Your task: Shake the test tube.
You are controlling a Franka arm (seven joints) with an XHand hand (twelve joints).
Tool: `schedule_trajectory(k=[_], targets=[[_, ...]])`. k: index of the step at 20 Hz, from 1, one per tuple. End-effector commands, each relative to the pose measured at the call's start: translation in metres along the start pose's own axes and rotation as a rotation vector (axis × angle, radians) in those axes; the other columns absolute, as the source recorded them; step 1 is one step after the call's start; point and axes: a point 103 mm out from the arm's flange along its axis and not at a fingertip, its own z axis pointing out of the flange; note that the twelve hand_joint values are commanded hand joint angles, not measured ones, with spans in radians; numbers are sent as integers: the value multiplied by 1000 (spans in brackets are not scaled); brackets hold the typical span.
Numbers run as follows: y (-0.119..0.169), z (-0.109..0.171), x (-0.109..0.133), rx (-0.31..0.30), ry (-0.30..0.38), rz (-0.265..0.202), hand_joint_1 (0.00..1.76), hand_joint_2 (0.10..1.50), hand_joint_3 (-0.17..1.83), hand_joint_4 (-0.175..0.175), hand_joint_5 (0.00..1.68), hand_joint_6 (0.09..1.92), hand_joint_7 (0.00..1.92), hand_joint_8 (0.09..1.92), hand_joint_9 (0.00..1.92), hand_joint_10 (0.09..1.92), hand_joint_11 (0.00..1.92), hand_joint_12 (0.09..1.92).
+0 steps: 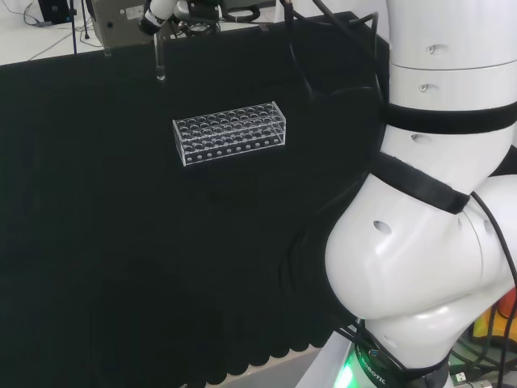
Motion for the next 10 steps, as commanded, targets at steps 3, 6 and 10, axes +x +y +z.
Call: schedule_trajectory(k=[3,6,10], targets=[[-8,6,-51,33,-48,106,1230,658,574,-175,1419,353,1873,217,1785,189,1414,819],[-17,2,-86,32,-72,174,1230,658,575,-175,1419,353,1873,216,1785,189,1413,819],[-29,-11,-133,8,-66,273,1230,658,575,-175,1419,353,1873,215,1785,188,1413,819]])
